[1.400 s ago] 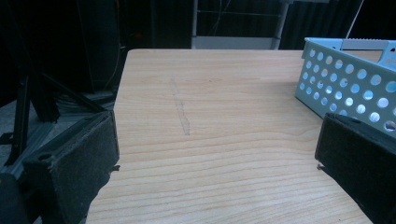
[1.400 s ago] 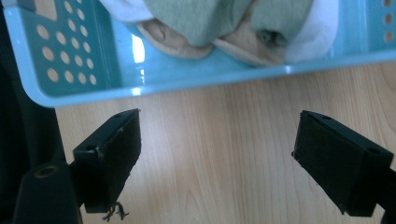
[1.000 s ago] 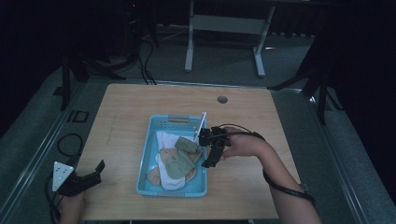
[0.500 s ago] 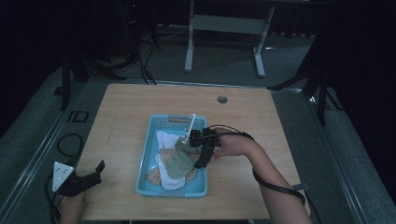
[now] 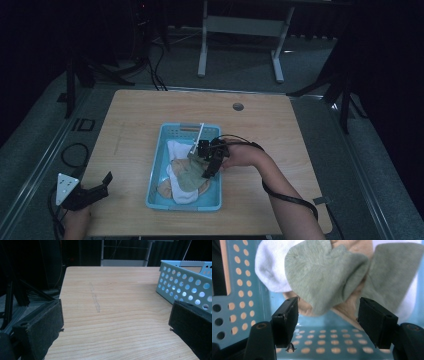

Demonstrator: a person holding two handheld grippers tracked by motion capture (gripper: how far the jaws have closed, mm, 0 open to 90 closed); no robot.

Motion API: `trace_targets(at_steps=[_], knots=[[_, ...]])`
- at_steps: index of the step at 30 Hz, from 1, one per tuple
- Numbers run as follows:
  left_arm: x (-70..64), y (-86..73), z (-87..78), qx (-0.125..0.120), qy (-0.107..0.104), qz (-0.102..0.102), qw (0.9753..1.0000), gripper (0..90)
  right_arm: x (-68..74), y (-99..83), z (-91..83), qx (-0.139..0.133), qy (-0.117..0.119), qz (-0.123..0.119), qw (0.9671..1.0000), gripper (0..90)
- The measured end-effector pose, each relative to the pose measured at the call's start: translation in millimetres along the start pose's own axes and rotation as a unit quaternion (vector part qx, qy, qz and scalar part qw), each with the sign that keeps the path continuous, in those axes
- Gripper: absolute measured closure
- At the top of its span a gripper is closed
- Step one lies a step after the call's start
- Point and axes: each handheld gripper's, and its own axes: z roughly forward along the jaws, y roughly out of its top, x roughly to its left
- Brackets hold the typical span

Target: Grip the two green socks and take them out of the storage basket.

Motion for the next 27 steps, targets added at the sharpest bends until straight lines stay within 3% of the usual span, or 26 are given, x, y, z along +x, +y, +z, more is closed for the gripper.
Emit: trace_targets(at_steps=[11, 15, 16, 17, 27], knots=[[0.1, -0.1, 0.0, 0.0, -0.001, -0.001, 1.0, 0.0, 3.0, 13.7, 14.5, 0.011, -0.003, -0.012, 0.9999, 47.0], [0.3, -0.1, -0.1, 0.0, -0.001, -0.001, 1.0, 0.0, 3.9, 20.9, 25.3, 0.034, -0.011, -0.018, 0.9992, 61.8], [0.3, -0.1, -0.1, 0.0, -0.001, -0.001, 1.0, 0.0, 3.9, 20.9, 25.3, 0.034, -0.011, -0.018, 0.9992, 61.8], [0.4, -0.1, -0.2, 0.0, -0.002, -0.002, 1.0, 0.0, 4.8, 22.5, 28.3, 0.04, -0.019, -0.023, 0.9988, 72.7], [0.4, 0.0, -0.1, 0.0, -0.001, -0.002, 1.0, 0.0, 8.4, 21.9, 21.4, 0.033, -0.014, -0.029, 0.9989, 84.3]])
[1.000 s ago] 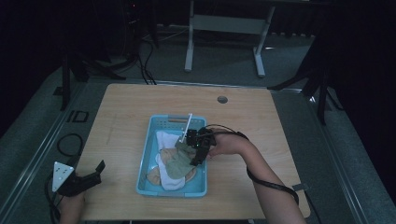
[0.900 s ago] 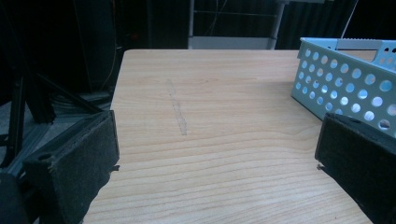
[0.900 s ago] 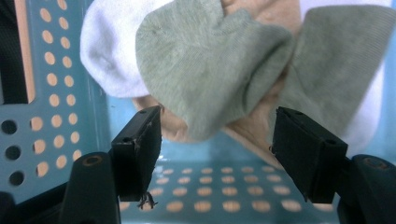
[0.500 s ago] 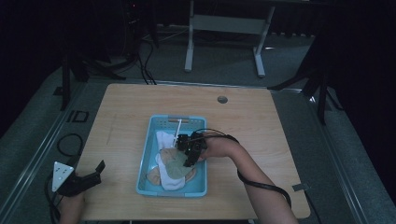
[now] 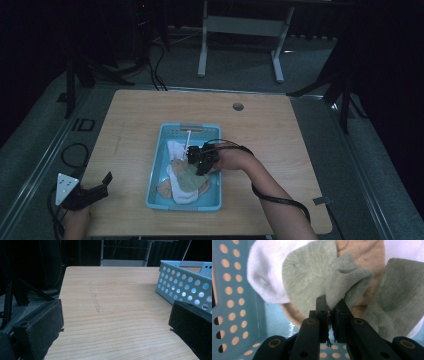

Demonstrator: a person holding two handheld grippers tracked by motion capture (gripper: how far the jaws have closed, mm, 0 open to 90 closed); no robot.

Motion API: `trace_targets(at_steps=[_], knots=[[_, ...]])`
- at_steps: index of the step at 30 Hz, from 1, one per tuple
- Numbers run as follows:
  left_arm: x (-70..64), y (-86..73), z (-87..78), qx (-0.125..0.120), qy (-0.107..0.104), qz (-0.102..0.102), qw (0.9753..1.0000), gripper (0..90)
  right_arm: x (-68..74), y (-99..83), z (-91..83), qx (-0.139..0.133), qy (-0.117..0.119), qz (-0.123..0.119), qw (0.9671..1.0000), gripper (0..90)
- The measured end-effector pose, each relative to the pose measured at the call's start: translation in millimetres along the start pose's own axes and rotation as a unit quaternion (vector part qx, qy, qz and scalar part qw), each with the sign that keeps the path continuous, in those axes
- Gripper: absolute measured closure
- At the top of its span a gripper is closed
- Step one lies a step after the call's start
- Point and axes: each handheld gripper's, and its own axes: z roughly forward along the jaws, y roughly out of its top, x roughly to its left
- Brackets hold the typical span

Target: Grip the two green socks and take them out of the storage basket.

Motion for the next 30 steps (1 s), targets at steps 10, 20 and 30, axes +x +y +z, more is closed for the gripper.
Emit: trace_targets(at_steps=[10, 20, 30], knots=[[-0.1, 0.1, 0.1, 0.001, 0.0, 0.0, 1.0, 0.0, 7.6, 1.5, -16.6, -0.025, -0.004, -0.011, 0.9996, 85.3], [-0.1, 0.2, 0.2, 0.001, 0.001, 0.0, 1.0, 0.0, 11.7, -1.2, -41.6, -0.046, -0.013, -0.014, 0.9988, 85.3], [-0.1, 0.2, 0.3, 0.001, 0.001, 0.001, 1.0, 0.0, 12.3, -16.6, -81.3, -0.066, -0.038, -0.005, 0.9971, 85.3]])
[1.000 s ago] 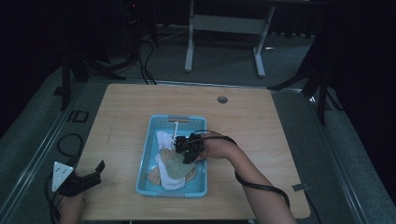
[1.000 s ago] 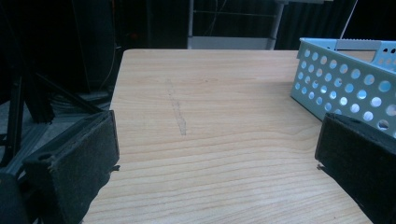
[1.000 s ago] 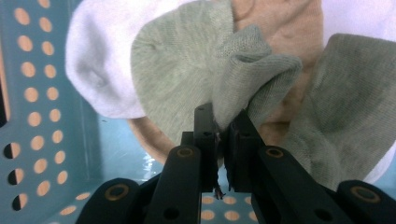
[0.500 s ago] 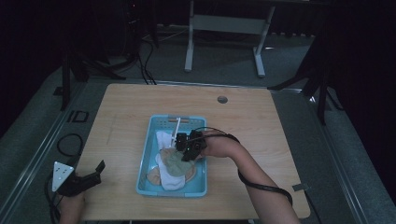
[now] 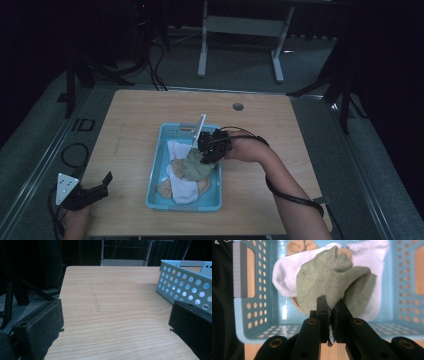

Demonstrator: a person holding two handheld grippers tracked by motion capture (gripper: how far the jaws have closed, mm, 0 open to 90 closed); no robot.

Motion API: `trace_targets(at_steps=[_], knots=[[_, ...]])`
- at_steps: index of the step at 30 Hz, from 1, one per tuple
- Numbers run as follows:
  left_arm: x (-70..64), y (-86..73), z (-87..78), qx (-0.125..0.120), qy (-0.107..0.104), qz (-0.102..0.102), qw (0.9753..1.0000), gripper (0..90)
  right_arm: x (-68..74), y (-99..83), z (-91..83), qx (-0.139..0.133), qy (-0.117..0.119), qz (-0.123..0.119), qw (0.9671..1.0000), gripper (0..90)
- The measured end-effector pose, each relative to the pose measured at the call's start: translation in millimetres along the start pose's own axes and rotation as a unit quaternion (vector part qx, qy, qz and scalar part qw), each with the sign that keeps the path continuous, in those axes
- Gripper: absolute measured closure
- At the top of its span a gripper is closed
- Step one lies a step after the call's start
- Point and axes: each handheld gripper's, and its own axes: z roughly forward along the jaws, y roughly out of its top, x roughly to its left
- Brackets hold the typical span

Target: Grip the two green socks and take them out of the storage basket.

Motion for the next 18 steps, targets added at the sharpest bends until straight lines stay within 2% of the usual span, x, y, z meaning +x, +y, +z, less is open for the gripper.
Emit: trace_targets(at_steps=[2, 3, 4, 7, 8, 14, 18], knots=[[0.0, 0.0, 0.0, 0.0, 0.0, 0.0, 1.0, 0.0, -1.2, -3.9, -11.0, -0.005, -0.009, 0.005, 0.9999, 85.3], [0.0, 0.0, 0.0, 0.0, 0.0, 0.0, 1.0, 0.0, -1.2, -3.9, -11.0, -0.005, -0.009, 0.005, 0.9999, 85.3], [-0.1, 0.0, 0.0, 0.0, 0.0, 0.0, 1.0, 0.0, -3.1, -11.1, -26.0, -0.01, -0.021, 0.011, 0.9997, 85.4], [-0.3, 0.0, 0.1, -0.001, 0.0, -0.001, 1.0, 0.0, -4.3, -16.0, -33.5, -0.011, -0.026, 0.016, 0.9995, 85.3], [-0.4, 0.0, 0.3, -0.002, 0.0, -0.002, 1.0, 0.0, -6.2, -25.0, -44.8, -0.009, -0.038, 0.024, 0.999, 85.3], [-0.5, 0.0, 0.3, -0.002, 0.001, -0.001, 1.0, 0.0, -10.3, -52.0, -64.6, -0.01, -0.055, 0.052, 0.9971, 85.3], [-0.5, 0.0, 0.0, 0.0, 0.001, 0.001, 1.0, 0.0, -12.4, -73.2, -71.0, -0.007, -0.059, 0.071, 0.9957, 85.2]])
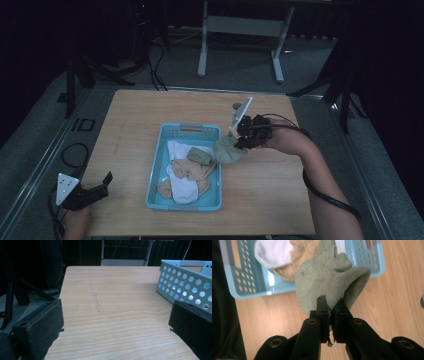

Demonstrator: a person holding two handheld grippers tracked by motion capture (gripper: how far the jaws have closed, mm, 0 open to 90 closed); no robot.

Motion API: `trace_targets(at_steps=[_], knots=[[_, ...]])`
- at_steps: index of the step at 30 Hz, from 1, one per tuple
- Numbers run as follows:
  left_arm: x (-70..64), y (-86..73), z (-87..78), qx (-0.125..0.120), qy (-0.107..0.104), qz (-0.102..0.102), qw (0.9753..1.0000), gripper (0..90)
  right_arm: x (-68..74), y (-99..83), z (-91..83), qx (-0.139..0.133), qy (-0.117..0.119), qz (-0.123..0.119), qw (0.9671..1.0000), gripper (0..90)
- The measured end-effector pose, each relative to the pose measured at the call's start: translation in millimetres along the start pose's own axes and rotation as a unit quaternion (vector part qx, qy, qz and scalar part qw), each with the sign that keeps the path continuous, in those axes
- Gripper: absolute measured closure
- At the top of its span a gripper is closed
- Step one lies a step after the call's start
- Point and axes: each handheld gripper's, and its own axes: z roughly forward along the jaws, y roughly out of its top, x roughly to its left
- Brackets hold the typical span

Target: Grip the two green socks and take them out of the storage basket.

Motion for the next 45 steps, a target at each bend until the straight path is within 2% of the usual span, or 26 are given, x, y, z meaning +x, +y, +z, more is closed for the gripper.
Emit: trace_targets(at_steps=[6, 9, 12, 19, 20, 24, 34, 35, 40, 45], knots=[[-0.2, 0.0, 0.1, 0.0, 0.001, 0.0, 1.0, 0.0, -7.4, -30.3, 9.0, 0.018, 0.0, 0.028, 0.9994, 85.2], [-0.4, 0.0, 0.2, 0.0, 0.001, 0.0, 1.0, 0.0, -9.1, -38.7, 14.2, 0.021, 0.001, 0.036, 0.9991, 85.2], [-0.3, 0.0, 0.1, 0.0, 0.001, 0.001, 1.0, 0.0, -12.3, -53.7, 29.3, 0.031, 0.01, 0.047, 0.9984, 85.2], [-0.4, 0.0, 0.1, 0.0, 0.001, 0.001, 1.0, 0.0, -15.6, -70.9, 51.2, 0.03, 0.025, 0.064, 0.9972, 85.1], [-0.4, 0.0, 0.1, 0.0, 0.001, 0.001, 1.0, 0.0, -16.3, -76.6, 61.0, 0.037, 0.031, 0.069, 0.9965, 85.2], [-0.3, 0.0, 0.1, 0.0, 0.0, 0.001, 1.0, 0.0, -17.9, -86.5, 75.5, 0.053, 0.035, 0.079, 0.9948, 85.1], [-0.5, 0.0, 0.3, 0.0, 0.0, 0.001, 1.0, 0.0, -22.6, -113.0, 99.1, 0.074, 0.045, 0.107, 0.9905, 84.6], [-0.4, 0.0, 0.3, 0.0, 0.0, 0.001, 1.0, 0.0, -23.0, -114.3, 99.8, 0.074, 0.046, 0.11, 0.9901, 83.2], [-0.4, 0.1, 0.4, 0.0, 0.0, 0.0, 1.0, 0.0, -28.7, -118.5, 96.4, 0.074, 0.033, 0.137, 0.9873, 62.4], [-0.5, 0.1, 0.4, 0.0, 0.0, 0.0, 1.0, 0.0, -31.3, -115.4, 84.7, 0.066, 0.022, 0.144, 0.9871, 56.0]])
